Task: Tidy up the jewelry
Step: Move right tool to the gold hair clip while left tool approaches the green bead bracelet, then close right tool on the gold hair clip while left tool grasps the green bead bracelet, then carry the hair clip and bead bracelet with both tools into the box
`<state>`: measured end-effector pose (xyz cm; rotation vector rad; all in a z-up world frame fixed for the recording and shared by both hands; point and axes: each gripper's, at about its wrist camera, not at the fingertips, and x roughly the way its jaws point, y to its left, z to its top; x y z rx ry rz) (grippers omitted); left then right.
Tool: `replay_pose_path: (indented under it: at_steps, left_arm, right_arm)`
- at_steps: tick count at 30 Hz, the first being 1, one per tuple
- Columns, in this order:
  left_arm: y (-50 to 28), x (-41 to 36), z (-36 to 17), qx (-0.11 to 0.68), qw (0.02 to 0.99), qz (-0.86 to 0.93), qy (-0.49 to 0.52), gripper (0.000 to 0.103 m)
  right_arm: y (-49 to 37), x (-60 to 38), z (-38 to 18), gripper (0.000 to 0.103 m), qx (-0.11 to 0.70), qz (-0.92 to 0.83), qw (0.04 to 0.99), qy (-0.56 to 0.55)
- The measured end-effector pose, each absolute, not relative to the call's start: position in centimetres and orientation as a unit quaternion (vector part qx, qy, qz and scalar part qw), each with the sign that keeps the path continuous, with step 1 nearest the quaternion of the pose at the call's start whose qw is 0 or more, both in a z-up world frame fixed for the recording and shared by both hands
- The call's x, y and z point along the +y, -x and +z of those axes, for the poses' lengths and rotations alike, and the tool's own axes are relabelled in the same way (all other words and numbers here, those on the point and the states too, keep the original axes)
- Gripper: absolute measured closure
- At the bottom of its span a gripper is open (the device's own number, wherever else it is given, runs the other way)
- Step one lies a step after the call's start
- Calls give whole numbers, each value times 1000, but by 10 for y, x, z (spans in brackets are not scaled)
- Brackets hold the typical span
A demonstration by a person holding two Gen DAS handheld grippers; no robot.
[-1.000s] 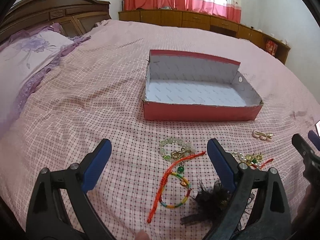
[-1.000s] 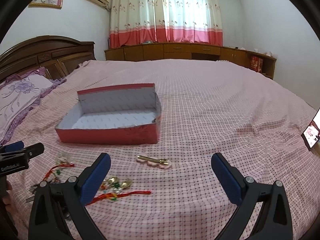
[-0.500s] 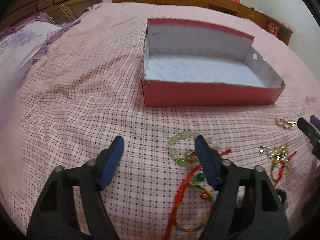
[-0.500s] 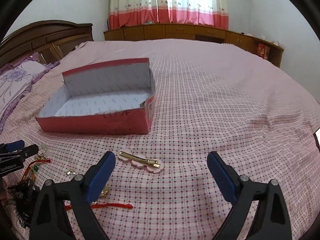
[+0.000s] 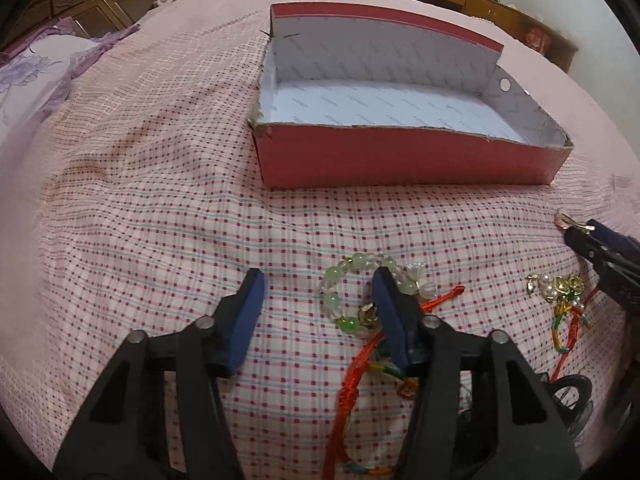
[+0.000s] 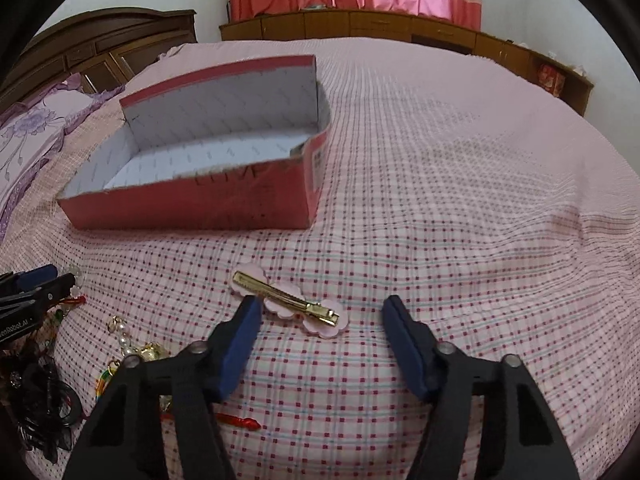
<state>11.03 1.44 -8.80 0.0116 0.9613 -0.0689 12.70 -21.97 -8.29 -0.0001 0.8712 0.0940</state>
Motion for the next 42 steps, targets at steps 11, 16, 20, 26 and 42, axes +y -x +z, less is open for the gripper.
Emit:
replay_pose_path:
  at_steps: [11, 16, 20, 26, 42]
  left_arm:
    - [-112, -2, -84, 451, 889, -73, 9, 103]
    - [-102, 5, -76, 440, 894, -76, 25, 103]
    - [-92, 9, -65, 428, 899, -82, 31, 103]
    - [-83, 12, -47, 410, 907, -89, 42, 103]
    - [-73, 13, 1, 355, 927, -107, 54, 103]
  right_arm:
    - [-121, -214, -81, 60, 413, 68, 908, 6]
    - [-106, -222, -76, 60, 398, 74, 915, -6]
    - [-96, -229, -69, 61, 386, 79, 919, -22]
    - [-86, -233, -57, 81, 376, 81, 922, -33]
    - [-70, -225, -21, 81, 337, 99, 936, -35]
